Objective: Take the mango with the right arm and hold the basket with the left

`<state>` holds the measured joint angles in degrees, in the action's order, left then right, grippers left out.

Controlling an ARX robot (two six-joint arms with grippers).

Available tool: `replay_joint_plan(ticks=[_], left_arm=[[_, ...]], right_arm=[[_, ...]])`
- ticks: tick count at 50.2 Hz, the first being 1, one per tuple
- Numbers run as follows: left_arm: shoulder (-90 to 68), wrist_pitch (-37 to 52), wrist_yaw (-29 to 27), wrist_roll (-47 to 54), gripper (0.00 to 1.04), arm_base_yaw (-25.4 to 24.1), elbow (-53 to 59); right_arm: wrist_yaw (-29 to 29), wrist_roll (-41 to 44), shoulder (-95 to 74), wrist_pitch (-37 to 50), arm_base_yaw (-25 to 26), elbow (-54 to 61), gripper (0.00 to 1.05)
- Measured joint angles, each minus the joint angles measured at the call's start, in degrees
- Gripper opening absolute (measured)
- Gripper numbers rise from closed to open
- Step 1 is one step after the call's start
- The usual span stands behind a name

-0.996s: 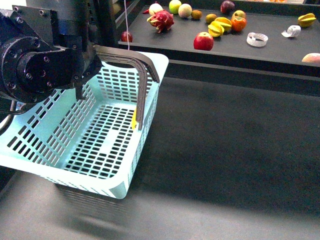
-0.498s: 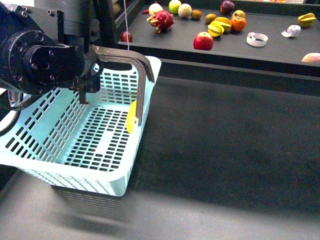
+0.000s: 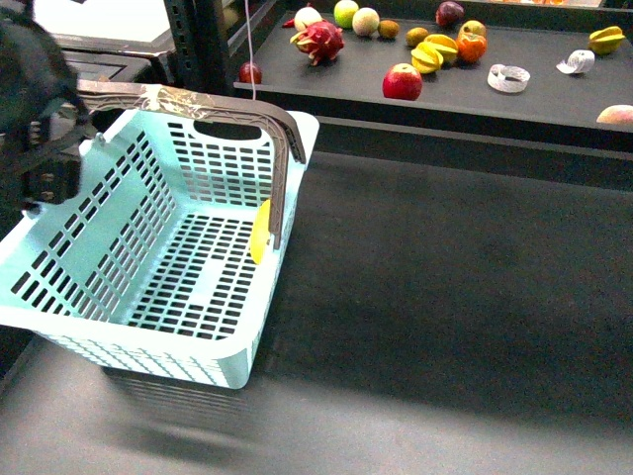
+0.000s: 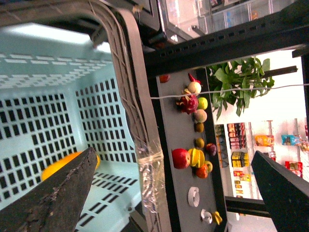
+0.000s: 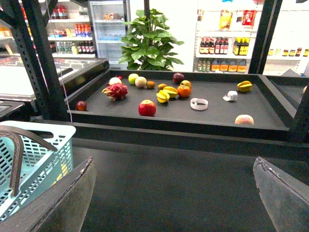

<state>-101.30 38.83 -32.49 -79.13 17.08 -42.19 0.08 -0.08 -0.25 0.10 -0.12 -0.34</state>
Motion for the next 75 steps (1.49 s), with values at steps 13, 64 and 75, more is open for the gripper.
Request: replay_joint_plan(ticks=[13, 64, 75], left_arm=[[16.28, 0.13, -2.6, 4.59, 0.97, -4.92, 17.38], [43.69, 14.51, 32.11, 77.7, 0.02, -16.7, 38.58], [55.74, 4.83, 32.48, 78.2, 0.02, -16.92, 40.85]], right_arm=[[0.0, 0.0, 0.0, 0.0, 0.0, 0.0, 0.97], [-0.04, 0.0, 0.02, -0.02, 0.0, 0.0, 0.97], [-0.02, 0.0, 0.02, -0.02, 0.0, 0.0, 0.97]])
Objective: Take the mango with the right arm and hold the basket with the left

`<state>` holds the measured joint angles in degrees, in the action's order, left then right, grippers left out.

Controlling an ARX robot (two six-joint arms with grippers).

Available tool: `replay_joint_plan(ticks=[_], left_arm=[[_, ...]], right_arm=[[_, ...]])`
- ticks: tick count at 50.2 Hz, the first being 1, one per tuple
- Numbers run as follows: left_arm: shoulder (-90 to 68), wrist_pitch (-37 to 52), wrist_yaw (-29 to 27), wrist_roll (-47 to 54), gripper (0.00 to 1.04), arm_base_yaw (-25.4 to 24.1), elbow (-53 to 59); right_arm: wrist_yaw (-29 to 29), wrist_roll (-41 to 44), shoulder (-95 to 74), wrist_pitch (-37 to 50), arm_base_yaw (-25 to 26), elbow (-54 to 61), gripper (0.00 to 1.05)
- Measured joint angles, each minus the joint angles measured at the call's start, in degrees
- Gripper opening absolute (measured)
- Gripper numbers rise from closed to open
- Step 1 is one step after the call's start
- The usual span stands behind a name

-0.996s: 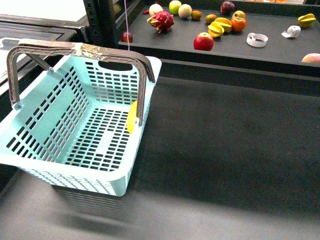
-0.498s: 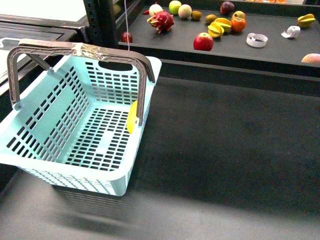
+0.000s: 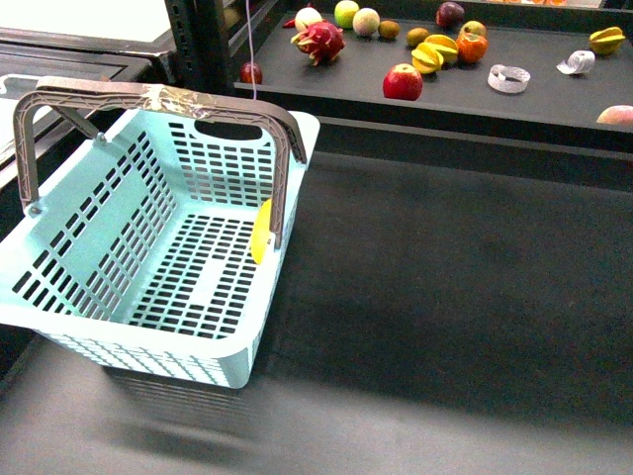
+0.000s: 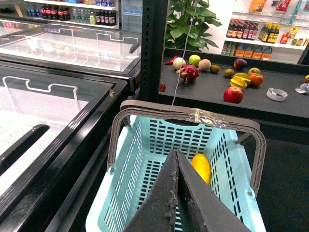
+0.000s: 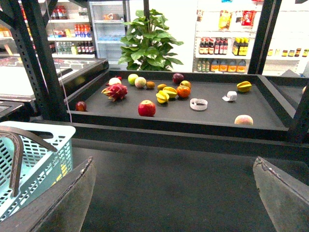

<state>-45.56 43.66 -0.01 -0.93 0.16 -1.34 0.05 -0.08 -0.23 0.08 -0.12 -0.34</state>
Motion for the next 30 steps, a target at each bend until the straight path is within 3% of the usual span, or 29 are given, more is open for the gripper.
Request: replay_joint_plan(ticks=[30], left_arm=[[24.9, -22.82, 0.0, 0.44, 0.02, -0.02, 0.15]], right_arm=[[0.0, 0.0, 0.0, 0.0, 0.0, 0.0, 0.97]])
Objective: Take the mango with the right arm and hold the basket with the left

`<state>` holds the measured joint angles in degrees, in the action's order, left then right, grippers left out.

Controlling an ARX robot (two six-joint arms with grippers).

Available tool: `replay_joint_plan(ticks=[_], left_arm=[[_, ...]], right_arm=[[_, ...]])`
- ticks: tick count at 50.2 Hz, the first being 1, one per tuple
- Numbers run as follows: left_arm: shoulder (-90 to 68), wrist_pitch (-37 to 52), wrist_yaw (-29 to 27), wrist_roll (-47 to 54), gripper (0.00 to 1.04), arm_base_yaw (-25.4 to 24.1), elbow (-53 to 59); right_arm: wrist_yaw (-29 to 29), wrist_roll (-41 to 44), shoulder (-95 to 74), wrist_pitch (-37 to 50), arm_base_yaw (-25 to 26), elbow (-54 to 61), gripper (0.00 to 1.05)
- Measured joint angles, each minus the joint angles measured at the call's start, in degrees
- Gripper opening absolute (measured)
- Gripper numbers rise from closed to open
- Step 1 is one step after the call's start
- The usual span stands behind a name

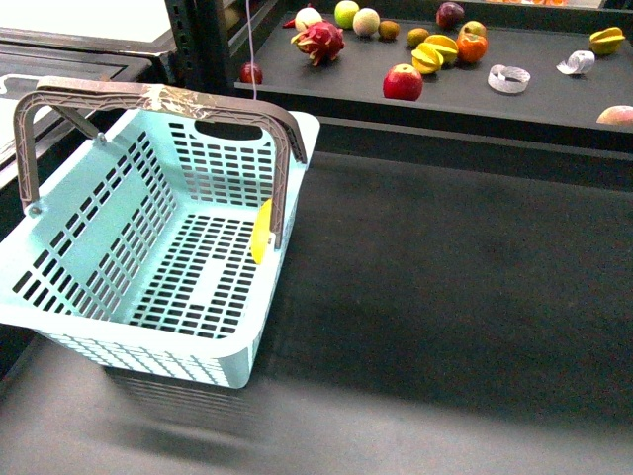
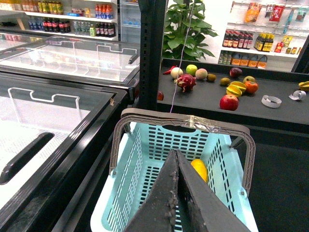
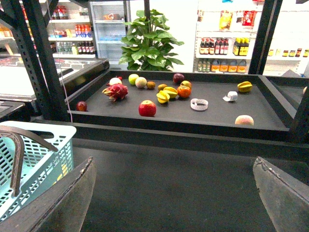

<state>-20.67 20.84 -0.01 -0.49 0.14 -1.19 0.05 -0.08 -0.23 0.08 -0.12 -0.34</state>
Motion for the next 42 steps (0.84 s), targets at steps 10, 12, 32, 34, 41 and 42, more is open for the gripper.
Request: replay_joint_plan(ticks=[10, 12, 32, 34, 41, 42], left_arm=[[5.09, -5.01, 0.0, 0.02, 0.02, 0.0, 0.0], [5.84, -5.75, 0.0, 0.02, 0.02, 0.0, 0.0], [17.07, -18.99, 0.02, 0.04, 0.02, 0.0, 0.0], [19.61, -20.33, 0.02, 0.07, 0.02, 0.0, -0.02], [20.33, -20.7, 0.0, 0.04, 0.02, 0.0, -0.02], [20.37, -20.7, 0.02, 0.07, 0.02, 0.0, -0.02]], right_arm=[[0.0, 0.0, 0.0, 0.0, 0.0, 0.0, 0.97], [0.0, 0.0, 0.0, 0.0, 0.0, 0.0, 0.97], [0.0, 0.0, 0.0, 0.0, 0.0, 0.0, 0.97], [-0.02, -0.02, 0.0, 0.0, 0.0, 0.0, 0.97], [0.02, 0.0, 0.0, 0.0, 0.0, 0.0, 0.97], [0.02, 0.0, 0.0, 0.0, 0.0, 0.0, 0.97]])
